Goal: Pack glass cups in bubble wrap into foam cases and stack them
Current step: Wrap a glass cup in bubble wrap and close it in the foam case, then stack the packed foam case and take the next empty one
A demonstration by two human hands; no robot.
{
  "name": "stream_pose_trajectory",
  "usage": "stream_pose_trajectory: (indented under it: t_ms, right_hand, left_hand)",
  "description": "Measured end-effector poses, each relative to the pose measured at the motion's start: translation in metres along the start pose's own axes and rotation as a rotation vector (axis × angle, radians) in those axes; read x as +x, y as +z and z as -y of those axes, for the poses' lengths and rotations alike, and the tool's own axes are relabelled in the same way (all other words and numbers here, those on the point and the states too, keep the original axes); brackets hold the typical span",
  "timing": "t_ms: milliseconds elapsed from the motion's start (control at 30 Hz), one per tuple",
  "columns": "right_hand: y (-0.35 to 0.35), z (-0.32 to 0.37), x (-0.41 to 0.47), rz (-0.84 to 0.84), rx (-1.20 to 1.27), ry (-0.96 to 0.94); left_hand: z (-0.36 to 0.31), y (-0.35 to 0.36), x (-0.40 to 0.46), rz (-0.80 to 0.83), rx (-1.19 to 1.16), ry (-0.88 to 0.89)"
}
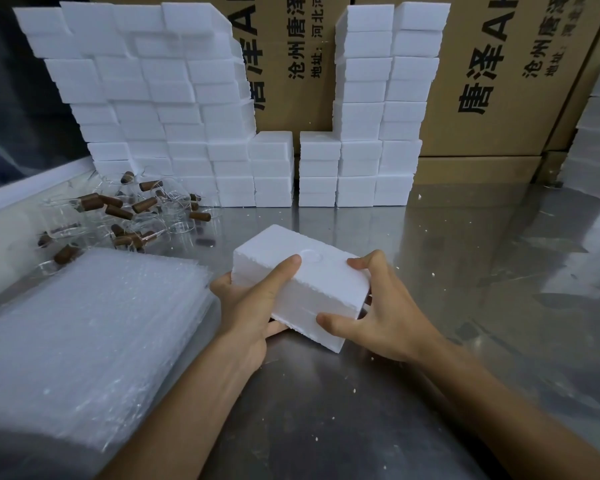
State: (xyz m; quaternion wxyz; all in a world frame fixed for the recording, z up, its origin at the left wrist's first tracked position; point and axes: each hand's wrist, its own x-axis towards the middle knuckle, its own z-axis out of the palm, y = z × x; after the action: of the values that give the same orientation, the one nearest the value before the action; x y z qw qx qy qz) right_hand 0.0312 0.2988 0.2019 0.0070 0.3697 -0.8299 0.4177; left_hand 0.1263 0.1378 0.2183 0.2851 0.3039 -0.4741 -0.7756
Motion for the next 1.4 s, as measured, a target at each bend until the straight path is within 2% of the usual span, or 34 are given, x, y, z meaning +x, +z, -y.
stream_pose_trajectory:
  t_ms: [133,267,400,500,633,700,767,833,1000,1233,1400]
  right_hand:
    - [-0.001,-0.003,0.0,0.049,-0.009,-0.053]
    - [-0.008,-0.004,0.001,0.114,-0.192,-0.323]
    - [-0.003,0.004,0.004,-0.153,-0.339,-0.613]
    - [-0.002,0.006,0.005,-0.279,-0.363,-0.696]
    - [-0.009,0.004,0.019,-0.384,-0.384,-0.632]
    - [-0.017,0.003,0.039,-0.468,-0.408,-0.567]
    - [-0.026,0.006,0.067,-0.522,-0.471,-0.51]
    - [-0.036,0.011,0.1,-0.546,-0.546,-0.473]
    - [-0.048,0.027,0.199,-0.55,-0.721,-0.488]
    - [-0.034,0.016,0.307,-0.456,-1.01,-0.347]
    - [-0.035,0.013,0.348,-0.416,-1.16,-0.232]
  left_hand:
    - [-0.001,0.0,0.0,-0.027,0.016,-0.009]
    - [-0.013,-0.008,0.004,-0.081,0.056,-0.059]
    - [-0.023,-0.016,0.007,0.0,0.039,-0.134]
    - [-0.021,-0.015,0.007,0.071,0.064,-0.145]
    - [-0.006,-0.01,0.018,-0.012,0.143,0.041]
    - [0.01,-0.011,0.024,-0.045,0.326,0.199]
    - [0.029,-0.012,0.029,-0.013,0.572,0.373]
    - [0.04,-0.011,0.031,0.037,0.706,0.469]
    - [0.053,-0.011,0.043,0.13,0.751,0.555]
    - [0.058,-0.006,0.054,0.06,0.717,0.646]
    - [0.059,-0.004,0.053,0.06,0.748,0.636]
